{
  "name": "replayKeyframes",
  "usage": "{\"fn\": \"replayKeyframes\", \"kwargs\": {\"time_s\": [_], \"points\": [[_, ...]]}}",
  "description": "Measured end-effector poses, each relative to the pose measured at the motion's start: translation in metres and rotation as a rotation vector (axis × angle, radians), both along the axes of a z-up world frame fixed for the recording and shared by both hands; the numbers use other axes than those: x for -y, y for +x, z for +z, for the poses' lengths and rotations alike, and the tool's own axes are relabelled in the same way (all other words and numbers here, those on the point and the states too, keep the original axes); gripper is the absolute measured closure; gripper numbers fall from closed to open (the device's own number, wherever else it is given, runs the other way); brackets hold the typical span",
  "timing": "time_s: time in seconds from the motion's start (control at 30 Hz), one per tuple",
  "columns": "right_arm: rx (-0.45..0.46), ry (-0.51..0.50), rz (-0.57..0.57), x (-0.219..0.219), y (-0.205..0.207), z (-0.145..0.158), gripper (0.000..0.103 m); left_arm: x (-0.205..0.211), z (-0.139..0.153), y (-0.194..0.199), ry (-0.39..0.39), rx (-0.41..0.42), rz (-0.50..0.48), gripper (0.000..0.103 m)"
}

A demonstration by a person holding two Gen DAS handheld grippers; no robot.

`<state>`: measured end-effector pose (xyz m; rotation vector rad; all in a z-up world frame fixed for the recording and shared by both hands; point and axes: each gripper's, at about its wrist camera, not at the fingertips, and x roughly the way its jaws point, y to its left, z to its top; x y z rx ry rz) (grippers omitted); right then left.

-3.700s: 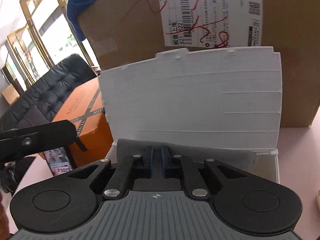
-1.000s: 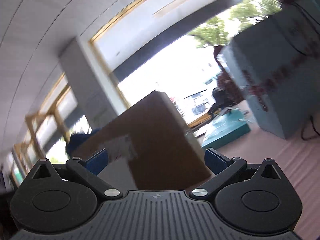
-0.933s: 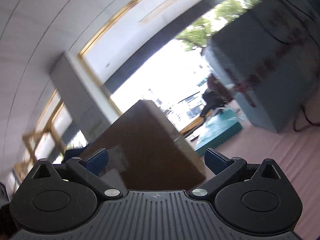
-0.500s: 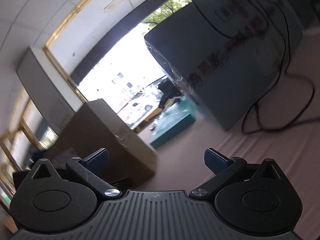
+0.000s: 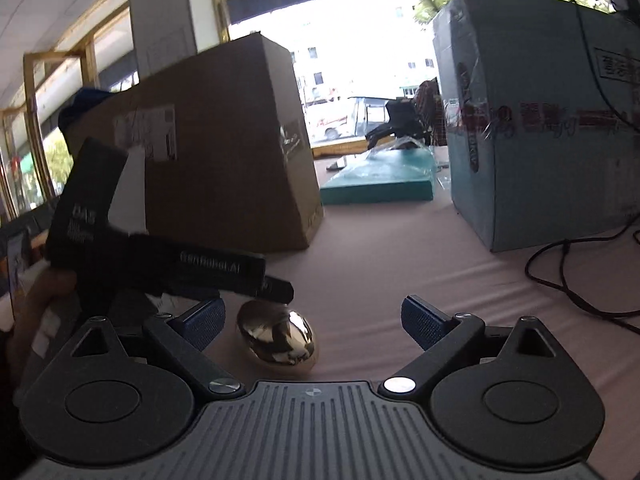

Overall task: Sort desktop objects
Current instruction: 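Reach to the silver egg-shaped ornament and close both grippers on it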

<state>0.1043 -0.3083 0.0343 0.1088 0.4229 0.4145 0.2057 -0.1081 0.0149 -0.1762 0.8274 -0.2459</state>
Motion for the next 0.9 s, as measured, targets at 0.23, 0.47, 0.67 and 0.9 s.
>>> {"fn": "replayKeyframes", "kwargs": {"time_s": [0.23,0.47,0.67,0.9], "points": [[-0.091,-0.057,0.013,-0.021,0.015,-0.019,0.025,0.004,-0.007,0.001,-0.031,-0.017,-0.032,0.003],[-0.102,-0.079,0.043,-0.032,0.017,-0.024,0.028,0.009,-0.006,0.0,-0.055,-0.018,-0.086,0.004],[-0.144,-0.129,0.076,-0.043,0.023,-0.027,0.046,0.014,-0.005,-0.003,-0.086,-0.021,-0.141,0.012],[-0.149,-0.119,0.083,-0.05,0.027,-0.027,0.049,0.02,-0.005,-0.005,-0.081,-0.009,-0.161,0.015]]}}
